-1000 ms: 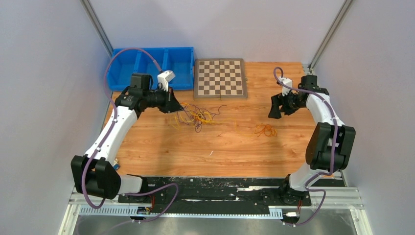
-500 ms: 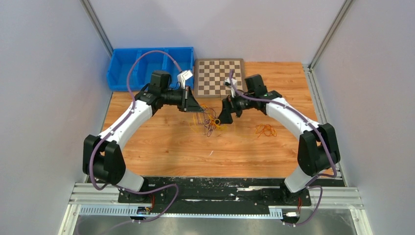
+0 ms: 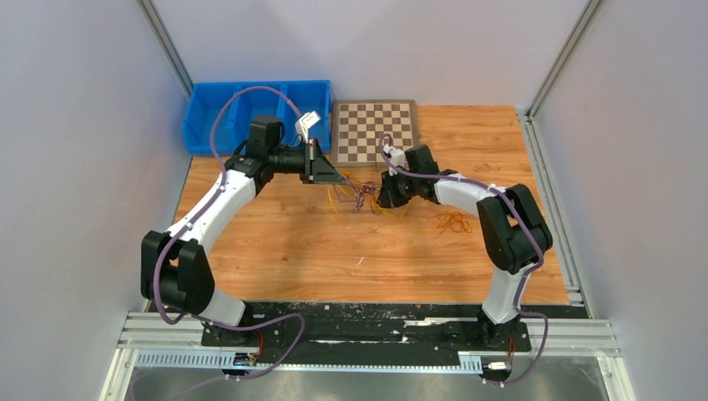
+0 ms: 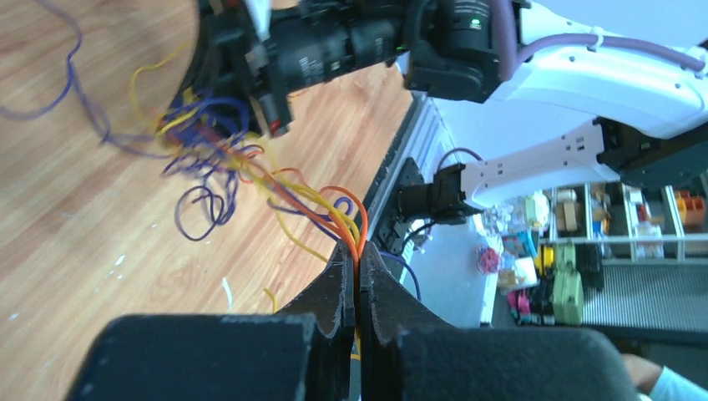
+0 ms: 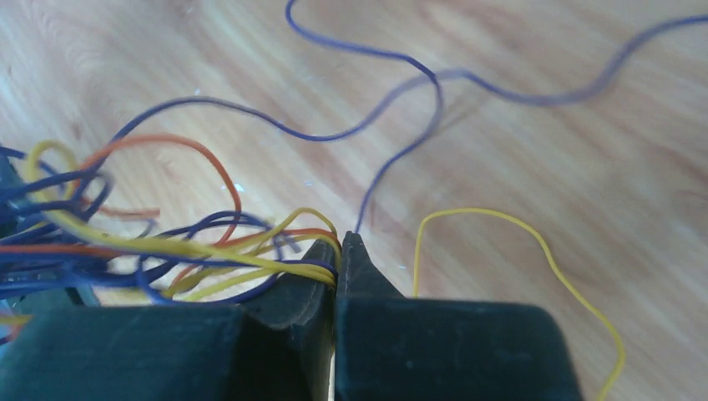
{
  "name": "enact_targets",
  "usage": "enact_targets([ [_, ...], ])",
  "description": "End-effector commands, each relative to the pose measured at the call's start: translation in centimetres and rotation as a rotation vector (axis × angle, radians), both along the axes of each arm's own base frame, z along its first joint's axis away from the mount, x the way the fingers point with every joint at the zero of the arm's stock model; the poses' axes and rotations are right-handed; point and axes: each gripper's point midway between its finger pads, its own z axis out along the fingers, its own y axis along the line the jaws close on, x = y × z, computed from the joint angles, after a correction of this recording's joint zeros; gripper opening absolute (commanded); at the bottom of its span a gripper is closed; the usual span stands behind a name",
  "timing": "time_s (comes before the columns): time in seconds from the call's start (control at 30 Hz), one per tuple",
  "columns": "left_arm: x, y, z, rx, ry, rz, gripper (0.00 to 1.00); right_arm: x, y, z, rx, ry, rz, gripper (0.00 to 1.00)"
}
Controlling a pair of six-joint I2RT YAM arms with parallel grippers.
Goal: Untangle the cables
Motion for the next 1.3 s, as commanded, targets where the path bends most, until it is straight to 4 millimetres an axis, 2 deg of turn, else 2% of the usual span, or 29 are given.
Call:
enact_targets([
  [0.0,-0.9,3.6,6.8,-0.067,-0.180,0.018,0.00,3.5,-7.5,-0.8,-0.153,-0.022,-0.213,0.00],
  [0.03,-0.9,4.3,7.0,-0.052,-0.198,0.031,0.00,3.8,-9.2,-0.8,-0.175,-0.016,-0.241,0.00],
  [0.13,0.8,7.9,9.2,-0.019,-0.279,0.145,0.00,4.2,-14.2,-1.1,-0.245,-0.010,-0.302,0.00],
  [0.17,0.9,8.6,10.2,-0.011,-0.304,0.164,0.00,4.2,-15.7,-1.2,-0.268,-0.008,-0.321,0.00],
  [0.27,2.3,12.4,11.9,0.028,-0.366,0.282,0.00,3.9,-20.0,-1.8,-0.328,0.009,-0.378,0.00],
  [0.33,2.5,14.2,12.8,0.051,-0.396,0.339,0.00,3.6,-22.4,-2.2,-0.360,0.019,-0.404,0.00],
  [0.43,2.5,16.9,14.0,0.089,-0.435,0.439,0.00,3.6,-27.0,-2.4,-0.404,0.025,-0.471,0.00],
  [0.57,2.5,19.6,15.6,0.129,-0.503,0.550,0.00,3.3,-30.9,-2.9,-0.459,0.027,-0.502,0.00],
  [0.63,2.6,20.8,16.5,0.146,-0.537,0.600,0.00,3.2,-32.3,-3.0,-0.461,0.030,-0.508,0.00],
  [0.7,2.7,21.4,17.0,0.162,-0.563,0.629,0.00,3.2,-32.8,-2.9,-0.450,0.029,-0.503,0.00],
  [0.8,2.8,21.7,17.0,0.191,-0.599,0.630,0.00,3.4,-31.9,-2.0,-0.393,0.019,-0.468,0.00],
  [0.93,3.1,22.2,15.4,0.222,-0.579,0.639,0.00,3.9,-30.9,-0.5,-0.344,0.002,-0.456,0.00],
  [1.0,3.3,22.4,13.7,0.243,-0.551,0.643,0.00,4.1,-30.7,0.0,-0.332,-0.002,-0.450,0.00],
  [1.07,3.3,22.4,11.7,0.282,-0.529,0.624,0.00,4.1,-29.5,1.2,-0.268,-0.015,-0.415,0.00],
  [1.17,2.5,21.5,7.4,0.376,-0.489,0.528,0.00,3.7,-26.2,3.9,-0.132,-0.051,-0.318,0.00],
  [1.27,1.0,19.7,1.7,0.457,-0.427,0.407,0.03,2.7,-22.0,7.5,0.008,-0.093,-0.196,0.00],
])
